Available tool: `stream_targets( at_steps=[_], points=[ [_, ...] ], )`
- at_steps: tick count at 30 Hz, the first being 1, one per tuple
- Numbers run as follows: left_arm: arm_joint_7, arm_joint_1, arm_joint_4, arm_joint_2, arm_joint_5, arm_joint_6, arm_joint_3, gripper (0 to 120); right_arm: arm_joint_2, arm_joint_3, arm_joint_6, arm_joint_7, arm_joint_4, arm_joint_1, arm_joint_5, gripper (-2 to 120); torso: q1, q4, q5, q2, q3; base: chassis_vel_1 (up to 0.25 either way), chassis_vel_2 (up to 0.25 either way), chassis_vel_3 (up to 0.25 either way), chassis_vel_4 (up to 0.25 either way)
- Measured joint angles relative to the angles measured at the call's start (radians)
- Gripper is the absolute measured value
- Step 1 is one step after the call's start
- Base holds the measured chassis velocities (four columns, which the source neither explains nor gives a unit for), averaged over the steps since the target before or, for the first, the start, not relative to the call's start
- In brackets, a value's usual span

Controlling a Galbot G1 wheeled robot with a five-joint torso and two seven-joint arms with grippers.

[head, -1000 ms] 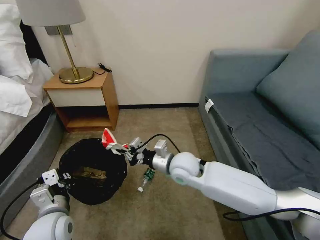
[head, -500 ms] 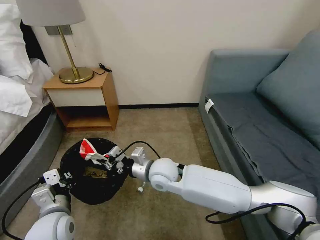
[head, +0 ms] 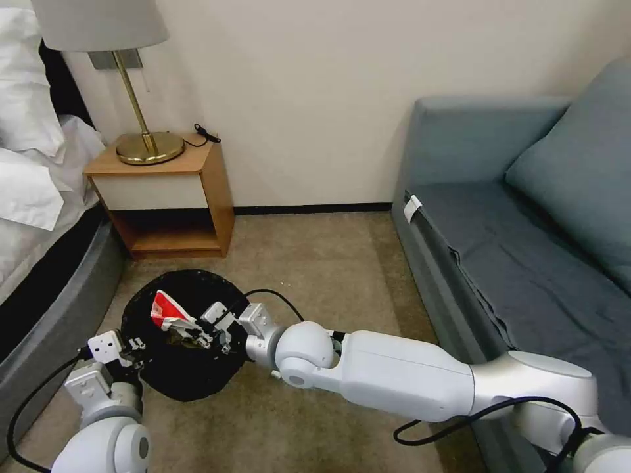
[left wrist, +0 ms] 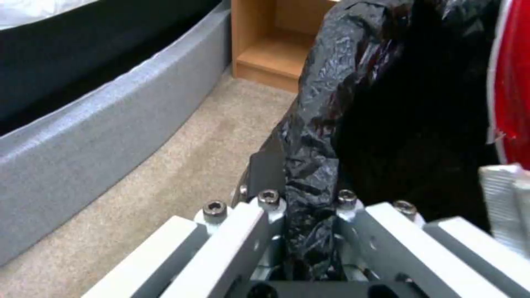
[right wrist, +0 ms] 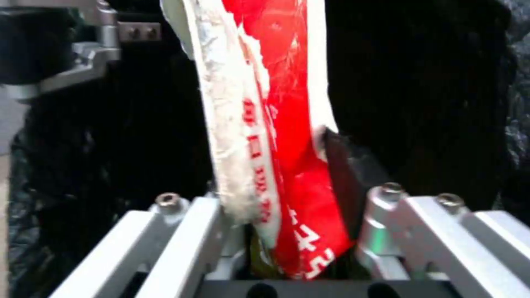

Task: Pick up the trash bin, then pick up the garbage on the floor and place it into the trash bin.

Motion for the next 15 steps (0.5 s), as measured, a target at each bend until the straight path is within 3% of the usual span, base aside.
stream_targets(
  at_steps=[3, 5, 12, 15],
  points=[
    [0.0, 0.001, 0.0, 0.0, 0.0, -0.001, -0.001, 2, -0.003, 0.0, -0.003, 0.005, 0.002, 0.0, 0.0, 47, 0.0, 0.0, 0.0, 0.0, 0.0, 0.0, 0.0, 0.0, 0.0],
    [0.0, 0.001, 0.0, 0.0, 0.0, -0.001, -0.001, 2, -0.005, 0.001, -0.004, 0.005, 0.004, 0.0, 0.0, 48, 0.0, 0.0, 0.0, 0.0, 0.0, 0.0, 0.0, 0.0, 0.0],
    [0.0, 0.002, -0.001, 0.0, 0.001, -0.003, 0.003, 2, -0.021, 0.006, -0.003, -0.003, 0.015, 0.002, -0.001, 79, 0.0, 0.0, 0.0, 0.0, 0.0, 0.0, 0.0, 0.0, 0.0],
    [0.0, 0.002, -0.002, 0.0, 0.001, -0.003, 0.004, 2, -0.022, 0.006, -0.002, -0.004, 0.016, 0.006, -0.001, 85, 0.0, 0.0, 0.0, 0.0, 0.0, 0.0, 0.0, 0.0, 0.0]
  ],
)
